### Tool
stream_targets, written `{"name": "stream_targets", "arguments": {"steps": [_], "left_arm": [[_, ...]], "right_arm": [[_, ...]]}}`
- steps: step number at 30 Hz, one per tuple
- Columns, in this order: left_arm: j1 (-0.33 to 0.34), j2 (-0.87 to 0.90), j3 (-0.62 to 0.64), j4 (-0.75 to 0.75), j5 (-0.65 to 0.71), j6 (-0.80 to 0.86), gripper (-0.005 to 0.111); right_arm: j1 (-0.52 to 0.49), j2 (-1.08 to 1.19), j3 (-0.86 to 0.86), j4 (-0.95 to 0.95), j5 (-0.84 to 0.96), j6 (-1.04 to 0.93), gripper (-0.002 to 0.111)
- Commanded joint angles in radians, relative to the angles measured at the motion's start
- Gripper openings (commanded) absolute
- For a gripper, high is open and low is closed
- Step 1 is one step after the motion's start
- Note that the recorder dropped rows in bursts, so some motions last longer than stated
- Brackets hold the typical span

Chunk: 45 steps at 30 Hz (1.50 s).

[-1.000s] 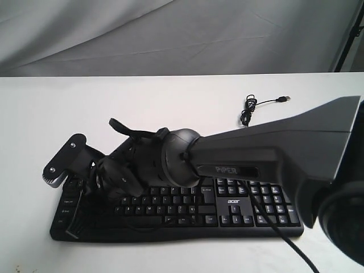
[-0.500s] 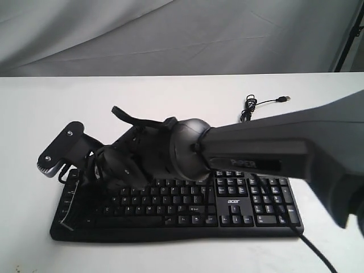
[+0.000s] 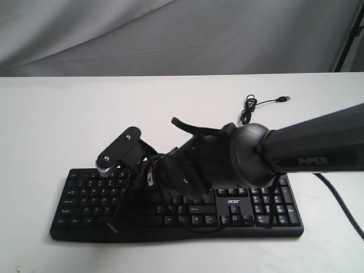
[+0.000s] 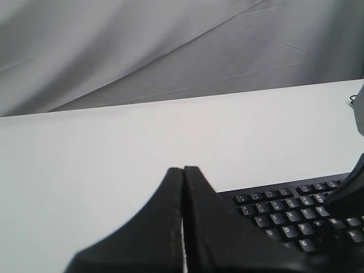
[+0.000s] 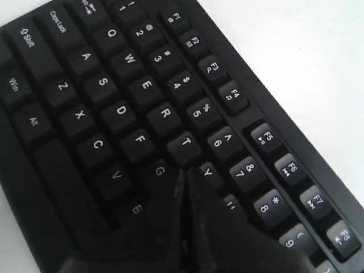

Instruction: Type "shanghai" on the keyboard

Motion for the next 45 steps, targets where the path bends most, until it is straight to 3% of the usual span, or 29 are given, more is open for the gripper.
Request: {"name": "stream_targets", "arguments": {"steps": [1,37,45], "left_arm": [[-0.004,-0.003,0.004,0.001,-0.005,-0.003,0.000],[-0.004,-0.003,0.004,0.001,-0.005,-0.003,0.000],[-0.004,-0.003,0.004,0.001,-0.005,-0.003,0.000]], "right_arm": [[-0.003,-0.010,0.007,0.014,-0.053,0.005,0.000],[-0.006,0.055,0.007,0.011,-0.016,-0.027,0.000],[0.009,-0.065,0.005,0.000,0.018,-0.029,0.000]]}}
